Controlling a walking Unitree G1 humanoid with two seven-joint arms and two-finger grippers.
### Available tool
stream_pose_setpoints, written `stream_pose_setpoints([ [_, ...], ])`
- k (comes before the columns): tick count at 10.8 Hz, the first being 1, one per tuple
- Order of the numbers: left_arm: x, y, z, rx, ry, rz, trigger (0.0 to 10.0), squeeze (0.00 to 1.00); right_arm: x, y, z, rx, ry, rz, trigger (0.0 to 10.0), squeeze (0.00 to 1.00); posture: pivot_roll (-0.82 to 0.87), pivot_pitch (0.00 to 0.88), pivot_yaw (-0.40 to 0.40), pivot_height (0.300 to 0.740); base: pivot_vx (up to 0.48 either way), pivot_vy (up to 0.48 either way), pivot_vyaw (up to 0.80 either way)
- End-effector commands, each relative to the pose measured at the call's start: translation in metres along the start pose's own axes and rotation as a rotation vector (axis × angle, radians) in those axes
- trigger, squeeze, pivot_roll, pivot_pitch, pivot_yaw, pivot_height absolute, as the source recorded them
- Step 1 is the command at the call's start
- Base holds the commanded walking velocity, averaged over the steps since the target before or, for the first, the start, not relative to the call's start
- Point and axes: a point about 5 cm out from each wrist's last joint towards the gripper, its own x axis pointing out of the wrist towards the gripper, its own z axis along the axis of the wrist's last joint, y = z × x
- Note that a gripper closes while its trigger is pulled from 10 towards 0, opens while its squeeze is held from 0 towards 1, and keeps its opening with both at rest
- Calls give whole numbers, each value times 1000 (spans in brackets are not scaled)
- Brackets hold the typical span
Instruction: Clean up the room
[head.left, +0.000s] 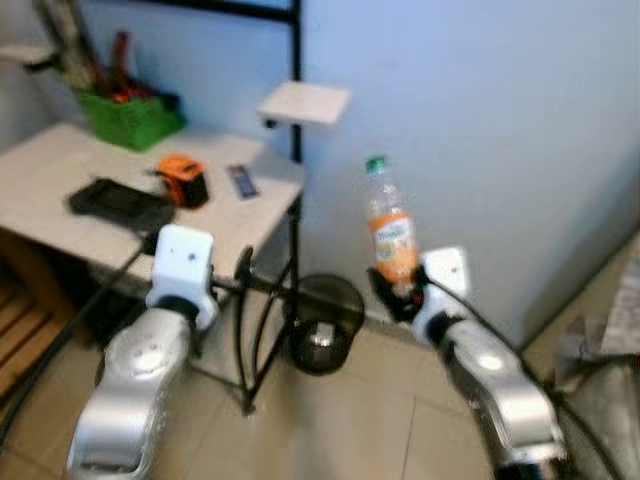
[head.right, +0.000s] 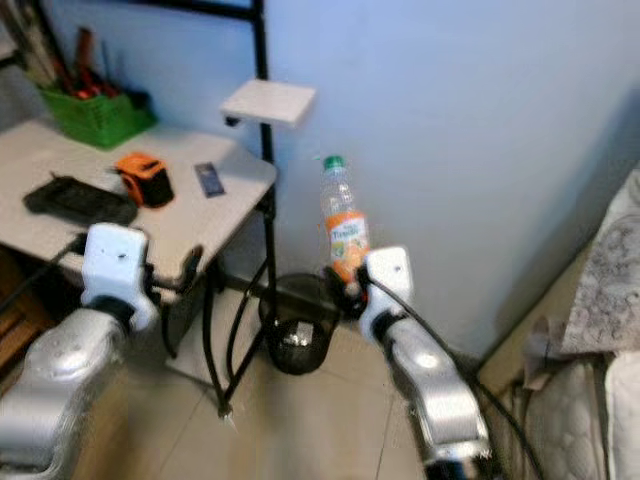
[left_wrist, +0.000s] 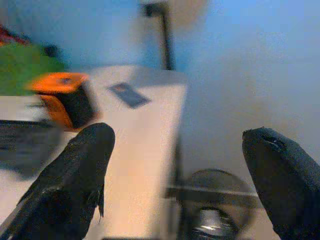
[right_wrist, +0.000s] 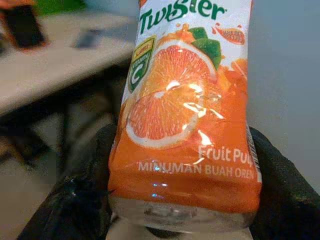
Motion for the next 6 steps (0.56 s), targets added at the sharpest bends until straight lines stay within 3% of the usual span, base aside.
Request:
stream_pose_setpoints([
  [1, -1, 5, 3, 20, -9, 17, 10000, 0, 2, 0, 6, 4, -16, -3, 10000, 0, -14, 0, -7, 740, 292, 0, 0],
  [6, 0, 5, 3, 17, -9, 14, 10000, 0, 2, -1, 3, -3, -4, -11, 10000, 0, -12, 0, -5, 740, 300, 0, 0],
])
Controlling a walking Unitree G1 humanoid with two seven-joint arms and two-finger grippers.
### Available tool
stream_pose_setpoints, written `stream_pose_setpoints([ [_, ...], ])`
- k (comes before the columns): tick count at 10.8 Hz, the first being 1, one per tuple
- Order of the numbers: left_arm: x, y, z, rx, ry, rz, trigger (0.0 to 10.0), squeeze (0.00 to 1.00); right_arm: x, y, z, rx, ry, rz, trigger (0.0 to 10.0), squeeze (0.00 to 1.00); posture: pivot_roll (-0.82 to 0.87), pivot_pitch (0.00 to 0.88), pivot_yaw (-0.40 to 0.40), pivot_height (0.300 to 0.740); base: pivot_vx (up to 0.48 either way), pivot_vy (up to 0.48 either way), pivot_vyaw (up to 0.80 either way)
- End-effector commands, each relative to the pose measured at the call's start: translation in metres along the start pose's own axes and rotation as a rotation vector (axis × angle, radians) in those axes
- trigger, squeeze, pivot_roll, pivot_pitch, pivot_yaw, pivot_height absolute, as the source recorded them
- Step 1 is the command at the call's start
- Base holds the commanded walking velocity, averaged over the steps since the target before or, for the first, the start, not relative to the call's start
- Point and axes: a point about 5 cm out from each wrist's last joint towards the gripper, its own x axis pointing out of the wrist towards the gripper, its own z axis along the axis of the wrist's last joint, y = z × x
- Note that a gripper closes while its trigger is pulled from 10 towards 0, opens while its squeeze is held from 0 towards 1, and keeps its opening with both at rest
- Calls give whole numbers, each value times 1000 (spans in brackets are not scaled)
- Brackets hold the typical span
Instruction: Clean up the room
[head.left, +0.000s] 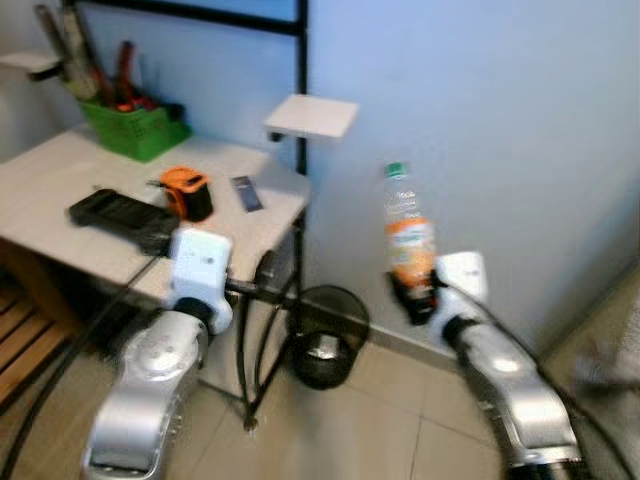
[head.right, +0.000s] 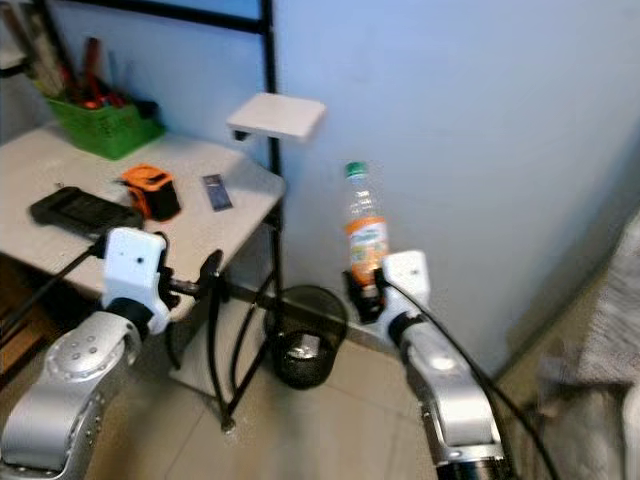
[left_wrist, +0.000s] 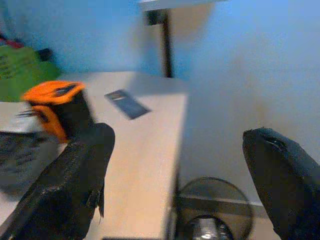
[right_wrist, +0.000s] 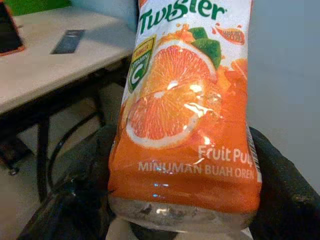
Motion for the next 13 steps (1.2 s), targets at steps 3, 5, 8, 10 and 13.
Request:
stream_pose_setpoints([
  [3, 1, 6, 2, 7, -5, 25, 10000, 0, 3, 5, 2, -4, 1, 9, 10000, 0, -16, 0, 1, 740, 322, 0, 0],
  [5, 1, 5, 2, 4, -3, 24, 10000, 0, 2, 3, 1, -8, 7, 2, 10000, 0, -20, 0, 3, 740, 328, 0, 0],
  [8, 0, 1, -5, 2, 17, 10, 10000, 0, -4, -5, -34, -103, 247, -5, 10000, 0, -24, 0, 8, 740, 326, 0, 0],
  [10, -3, -2, -11, 22, 40, -28, 10000, 0, -7, -6, -43, -127, 301, 12, 10000, 0, -25, 0, 8, 740, 328, 0, 0],
  [13, -4, -2, -25, 75, 81, -107, 10000, 0, -2, -11, -54, -165, 369, 11, 10000, 0, -22, 0, 5, 740, 326, 0, 0],
])
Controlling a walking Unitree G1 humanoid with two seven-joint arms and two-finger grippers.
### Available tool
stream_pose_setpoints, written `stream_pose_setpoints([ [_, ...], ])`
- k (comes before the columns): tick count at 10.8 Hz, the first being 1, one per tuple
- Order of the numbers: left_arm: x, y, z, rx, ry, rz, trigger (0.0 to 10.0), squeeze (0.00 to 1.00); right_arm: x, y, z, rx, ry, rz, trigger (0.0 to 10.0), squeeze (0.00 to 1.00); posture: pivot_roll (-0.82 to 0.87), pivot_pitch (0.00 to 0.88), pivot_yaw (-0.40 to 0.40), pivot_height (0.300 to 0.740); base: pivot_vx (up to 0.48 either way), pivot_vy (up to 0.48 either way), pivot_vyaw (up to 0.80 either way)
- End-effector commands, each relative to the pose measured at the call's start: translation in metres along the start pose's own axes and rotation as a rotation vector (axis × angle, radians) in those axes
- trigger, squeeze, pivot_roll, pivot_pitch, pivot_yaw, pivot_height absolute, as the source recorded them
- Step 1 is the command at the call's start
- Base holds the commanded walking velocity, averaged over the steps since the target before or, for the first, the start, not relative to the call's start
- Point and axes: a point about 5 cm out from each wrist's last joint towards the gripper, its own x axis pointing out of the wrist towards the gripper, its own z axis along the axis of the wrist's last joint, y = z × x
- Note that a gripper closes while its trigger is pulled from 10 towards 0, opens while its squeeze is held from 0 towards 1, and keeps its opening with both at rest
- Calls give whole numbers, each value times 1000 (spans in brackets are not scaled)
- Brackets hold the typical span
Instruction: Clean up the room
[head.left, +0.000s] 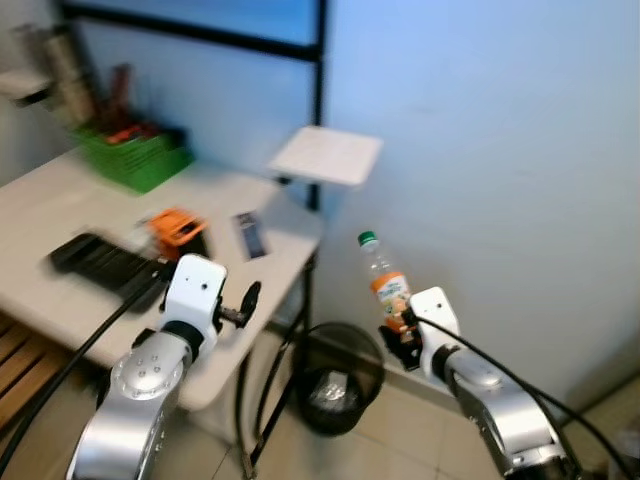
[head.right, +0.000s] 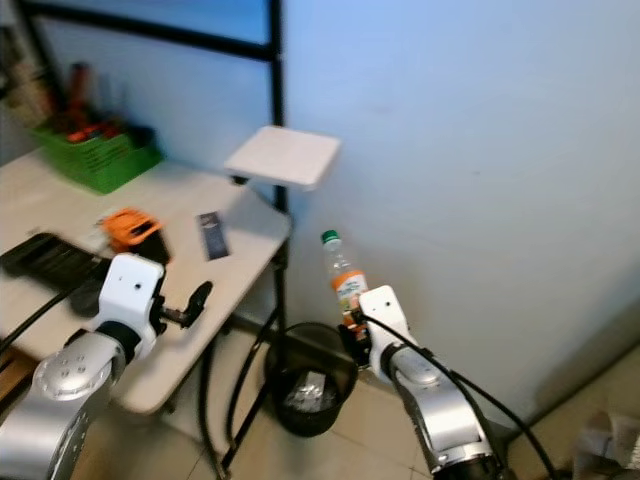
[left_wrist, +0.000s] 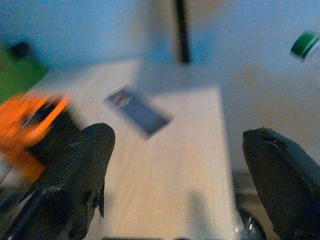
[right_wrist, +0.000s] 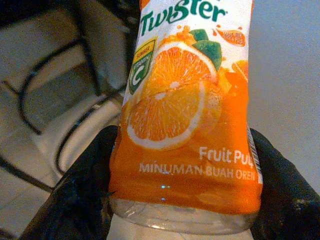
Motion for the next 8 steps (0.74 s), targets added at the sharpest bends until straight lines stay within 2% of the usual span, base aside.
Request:
stream_pose_setpoints([
  [1, 2, -5, 3, 15, -20, -38, 10000, 0, 1, -5, 1, -5, 9, -20, 10000, 0, -21, 0, 5, 740, 326, 0, 0],
  [6, 2, -11, 7, 36, -49, -87, 10000, 0, 5, -1, 0, -2, 23, -18, 10000, 0, -15, 0, -6, 740, 327, 0, 0],
  [8, 3, -15, 14, 35, -80, -155, 10000, 0, 8, -4, -3, 13, 55, -33, 10000, 0, -11, 0, -10, 740, 120, 0, 0],
])
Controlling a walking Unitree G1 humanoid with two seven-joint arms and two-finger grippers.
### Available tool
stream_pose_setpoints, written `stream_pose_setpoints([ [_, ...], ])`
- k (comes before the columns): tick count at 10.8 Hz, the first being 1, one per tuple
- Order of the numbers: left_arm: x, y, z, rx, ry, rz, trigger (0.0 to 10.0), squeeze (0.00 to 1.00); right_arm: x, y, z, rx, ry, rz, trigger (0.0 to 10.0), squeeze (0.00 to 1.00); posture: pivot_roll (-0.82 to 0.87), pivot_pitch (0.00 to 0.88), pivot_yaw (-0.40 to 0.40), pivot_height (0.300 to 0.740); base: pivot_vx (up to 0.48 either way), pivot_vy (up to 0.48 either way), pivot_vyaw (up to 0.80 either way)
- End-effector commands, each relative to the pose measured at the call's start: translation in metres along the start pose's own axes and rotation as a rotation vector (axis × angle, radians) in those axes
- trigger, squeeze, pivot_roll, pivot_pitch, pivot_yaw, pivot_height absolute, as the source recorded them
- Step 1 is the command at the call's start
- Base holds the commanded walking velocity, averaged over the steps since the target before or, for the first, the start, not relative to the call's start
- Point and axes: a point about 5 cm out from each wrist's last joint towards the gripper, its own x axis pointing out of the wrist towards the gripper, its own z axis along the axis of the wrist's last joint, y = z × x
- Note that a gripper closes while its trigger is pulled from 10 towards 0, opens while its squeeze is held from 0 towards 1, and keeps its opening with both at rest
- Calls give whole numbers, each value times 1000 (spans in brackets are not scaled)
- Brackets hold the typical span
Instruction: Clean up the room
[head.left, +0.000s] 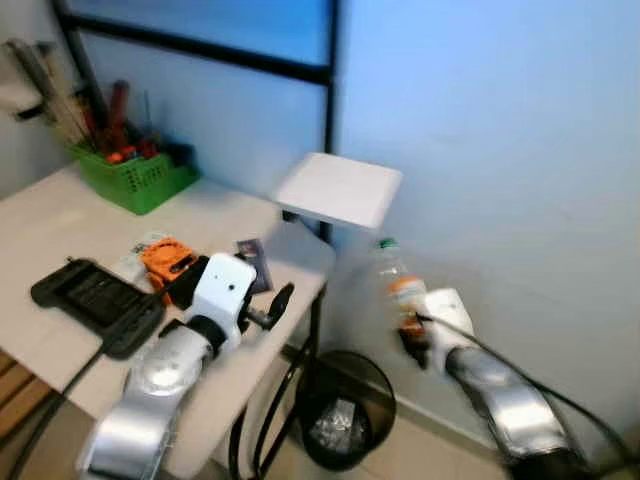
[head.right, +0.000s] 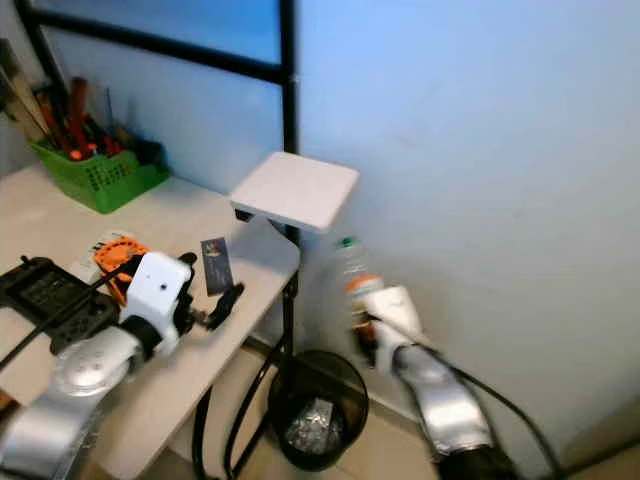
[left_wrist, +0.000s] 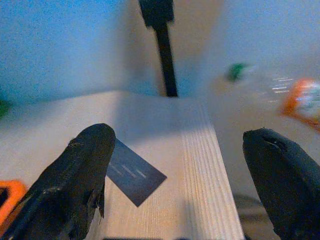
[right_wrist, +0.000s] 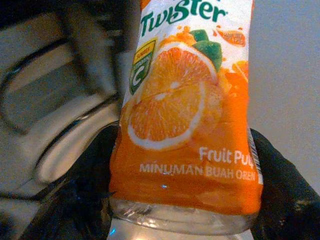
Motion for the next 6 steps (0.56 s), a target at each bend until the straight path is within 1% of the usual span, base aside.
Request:
stream_pose_setpoints([
  [1, 2, -9, 8, 15, -17, -98, 10000, 0, 1, -6, -11, -23, 71, -3, 10000, 0, -10, 0, -13, 740, 0, 0, 0],
  [2, 3, -15, 8, 42, 12, -204, 10000, 0, 5, -8, -18, -64, 119, 12, 10000, 0, -10, 0, -17, 740, 0, 0, 0],
  [3, 7, -17, 6, 101, 76, -305, 10000, 0, 13, -8, -27, -124, 180, 38, 10000, 0, -10, 0, -20, 740, 0, 0, 0],
  [5, 11, -16, 4, 126, 141, -411, 10000, 0, 22, -6, -32, -167, 240, 57, 10000, 0, -11, 0, -19, 740, 0, 0, 0],
  [6, 10, -15, 4, 147, 187, -489, 10000, 0, 28, -4, -33, -211, 274, 68, 10000, 0, -11, 0, -19, 740, 0, 0, 0],
])
